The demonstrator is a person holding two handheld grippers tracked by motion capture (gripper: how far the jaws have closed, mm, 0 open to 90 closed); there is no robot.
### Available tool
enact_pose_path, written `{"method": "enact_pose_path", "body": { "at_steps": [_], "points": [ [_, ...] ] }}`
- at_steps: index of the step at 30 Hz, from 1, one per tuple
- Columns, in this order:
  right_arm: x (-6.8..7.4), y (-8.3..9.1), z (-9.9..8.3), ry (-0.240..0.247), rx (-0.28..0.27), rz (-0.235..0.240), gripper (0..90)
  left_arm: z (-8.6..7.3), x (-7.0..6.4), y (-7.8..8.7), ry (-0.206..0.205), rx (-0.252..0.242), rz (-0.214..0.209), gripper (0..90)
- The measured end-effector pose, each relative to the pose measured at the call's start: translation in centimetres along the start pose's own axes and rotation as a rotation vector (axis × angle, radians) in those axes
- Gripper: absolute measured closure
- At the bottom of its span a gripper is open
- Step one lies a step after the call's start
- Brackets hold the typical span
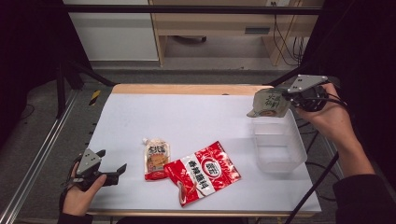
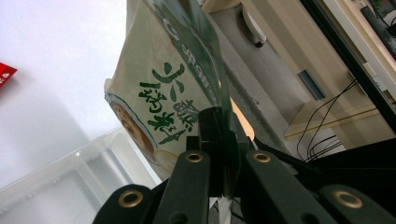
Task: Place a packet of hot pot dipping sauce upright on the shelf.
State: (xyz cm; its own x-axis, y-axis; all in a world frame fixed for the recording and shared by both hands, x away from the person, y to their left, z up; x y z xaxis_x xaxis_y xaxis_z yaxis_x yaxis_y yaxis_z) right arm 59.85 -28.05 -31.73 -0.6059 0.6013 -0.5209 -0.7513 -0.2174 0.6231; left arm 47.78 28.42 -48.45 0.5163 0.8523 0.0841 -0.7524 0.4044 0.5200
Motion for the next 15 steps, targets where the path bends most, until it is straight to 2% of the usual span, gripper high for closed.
{"method": "enact_pose_path", "body": {
  "at_steps": [11,15],
  "points": [
    [-0.5,-0.3,-0.9,-0.015,0.018,-0.011,90.0,0.0,-0.2,0.0,-0.005,0.001,-0.012,4.6],
    [-0.8,-0.5,-1.4,-0.029,0.024,-0.034,90.0,0.1,0.2,0.2,0.006,-0.012,-0.009,4.3]
  ]
}}
Point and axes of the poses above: each handheld gripper's, and its own axes: y roughly backward along the jaws, z roughly out of its top, x roughly to its left, the point moved 8 cm from there along -y, roughly forward along the jaws, and after that the axes turned 2 degrees about x, right-handed, at the moved point
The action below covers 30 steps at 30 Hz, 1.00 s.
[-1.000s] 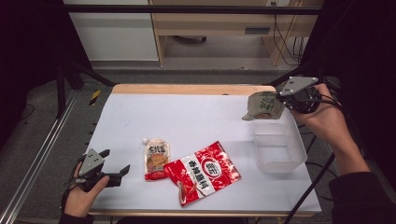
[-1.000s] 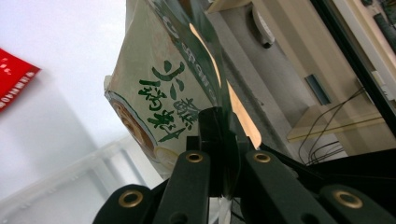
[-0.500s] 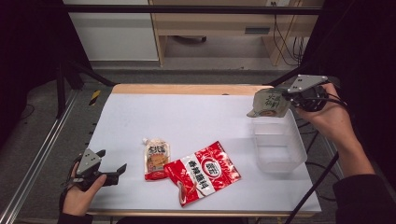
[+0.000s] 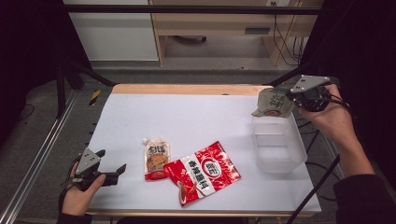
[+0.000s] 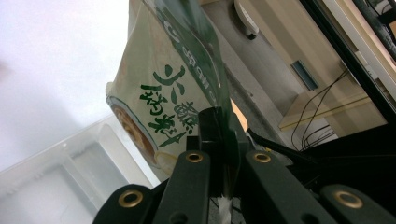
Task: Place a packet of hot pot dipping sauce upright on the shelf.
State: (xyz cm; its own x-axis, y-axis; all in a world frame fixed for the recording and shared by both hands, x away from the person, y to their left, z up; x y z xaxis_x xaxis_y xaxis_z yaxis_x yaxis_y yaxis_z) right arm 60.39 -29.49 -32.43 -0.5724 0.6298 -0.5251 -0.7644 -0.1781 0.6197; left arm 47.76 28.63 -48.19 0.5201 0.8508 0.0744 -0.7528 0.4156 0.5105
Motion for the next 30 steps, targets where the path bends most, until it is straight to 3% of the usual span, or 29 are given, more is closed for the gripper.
{"method": "enact_pose_path", "body": {
  "at_steps": [13,30],
  "points": [
    [-0.4,-1.5,-2.1,-0.032,0.039,0.020,90.0,0.0,0.0,0.0,-0.003,0.004,0.000,4.3],
    [-0.3,-2.5,-2.5,-0.029,0.054,0.051,90.0,0.0,-0.1,0.0,-0.007,0.005,-0.008,4.3]
  ]
}}
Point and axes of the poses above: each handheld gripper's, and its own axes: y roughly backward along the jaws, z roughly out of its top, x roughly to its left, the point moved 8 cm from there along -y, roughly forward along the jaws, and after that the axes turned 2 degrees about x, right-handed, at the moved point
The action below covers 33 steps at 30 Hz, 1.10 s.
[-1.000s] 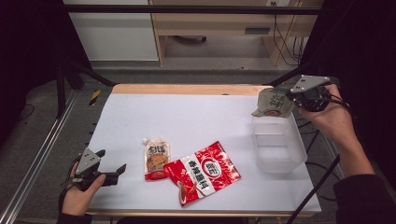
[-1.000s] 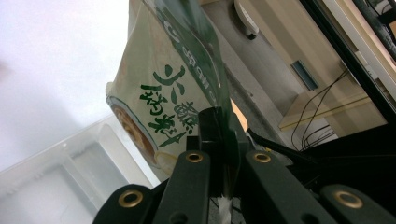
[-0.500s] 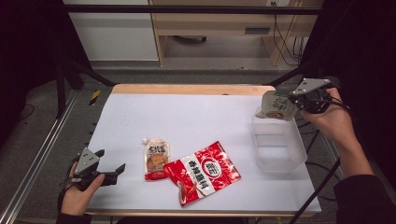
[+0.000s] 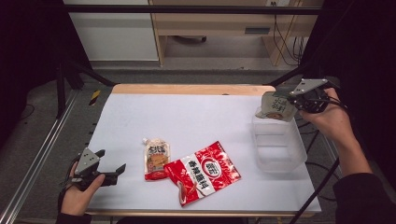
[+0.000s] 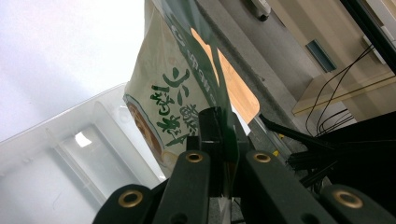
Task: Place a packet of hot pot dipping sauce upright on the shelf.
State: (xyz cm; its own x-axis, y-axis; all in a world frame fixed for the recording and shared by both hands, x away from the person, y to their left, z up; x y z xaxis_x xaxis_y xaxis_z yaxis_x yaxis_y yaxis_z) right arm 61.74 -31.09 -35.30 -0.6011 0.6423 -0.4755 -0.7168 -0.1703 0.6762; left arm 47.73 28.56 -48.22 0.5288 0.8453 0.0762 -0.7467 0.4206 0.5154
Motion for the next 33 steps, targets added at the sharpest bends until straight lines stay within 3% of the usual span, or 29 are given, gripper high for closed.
{"method": "enact_pose_path", "body": {
  "at_steps": [17,33],
  "points": [
    [0.5,-1.6,0.3,0.002,0.014,0.033,90.0,-0.1,-0.1,-0.2,0.002,0.008,-0.006,3.9],
    [0.6,-2.6,-0.7,0.007,0.027,0.051,90.0,-0.3,-0.2,-0.3,0.000,0.017,-0.011,3.8]
  ]
}}
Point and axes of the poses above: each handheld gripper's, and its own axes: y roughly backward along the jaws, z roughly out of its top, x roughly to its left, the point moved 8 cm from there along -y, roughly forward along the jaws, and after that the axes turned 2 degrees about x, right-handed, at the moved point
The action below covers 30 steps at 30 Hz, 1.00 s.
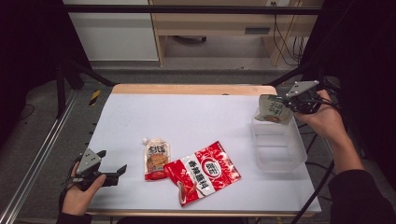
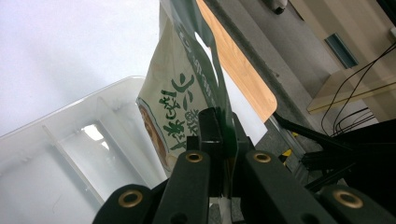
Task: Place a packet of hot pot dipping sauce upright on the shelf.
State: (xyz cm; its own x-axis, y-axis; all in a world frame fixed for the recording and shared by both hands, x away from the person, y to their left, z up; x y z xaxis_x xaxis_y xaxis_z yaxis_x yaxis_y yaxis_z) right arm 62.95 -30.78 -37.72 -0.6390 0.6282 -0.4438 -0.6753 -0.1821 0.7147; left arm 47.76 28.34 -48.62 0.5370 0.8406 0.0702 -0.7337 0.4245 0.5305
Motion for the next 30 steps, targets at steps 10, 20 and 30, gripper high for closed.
{"method": "enact_pose_path", "body": {
  "at_steps": [10,20,30],
  "points": [
    [0.6,-1.0,-0.3,0.000,-0.001,0.046,90.0,0.0,0.0,-0.1,0.000,0.003,-0.001,3.9],
    [1.3,-1.3,-0.3,0.004,-0.010,0.082,90.0,0.0,-0.1,0.0,-0.001,0.003,-0.004,3.9],
    [1.7,-1.8,-0.3,0.009,0.002,0.097,90.0,-0.1,-0.2,-0.1,-0.002,0.005,-0.009,3.8]
  ]
}}
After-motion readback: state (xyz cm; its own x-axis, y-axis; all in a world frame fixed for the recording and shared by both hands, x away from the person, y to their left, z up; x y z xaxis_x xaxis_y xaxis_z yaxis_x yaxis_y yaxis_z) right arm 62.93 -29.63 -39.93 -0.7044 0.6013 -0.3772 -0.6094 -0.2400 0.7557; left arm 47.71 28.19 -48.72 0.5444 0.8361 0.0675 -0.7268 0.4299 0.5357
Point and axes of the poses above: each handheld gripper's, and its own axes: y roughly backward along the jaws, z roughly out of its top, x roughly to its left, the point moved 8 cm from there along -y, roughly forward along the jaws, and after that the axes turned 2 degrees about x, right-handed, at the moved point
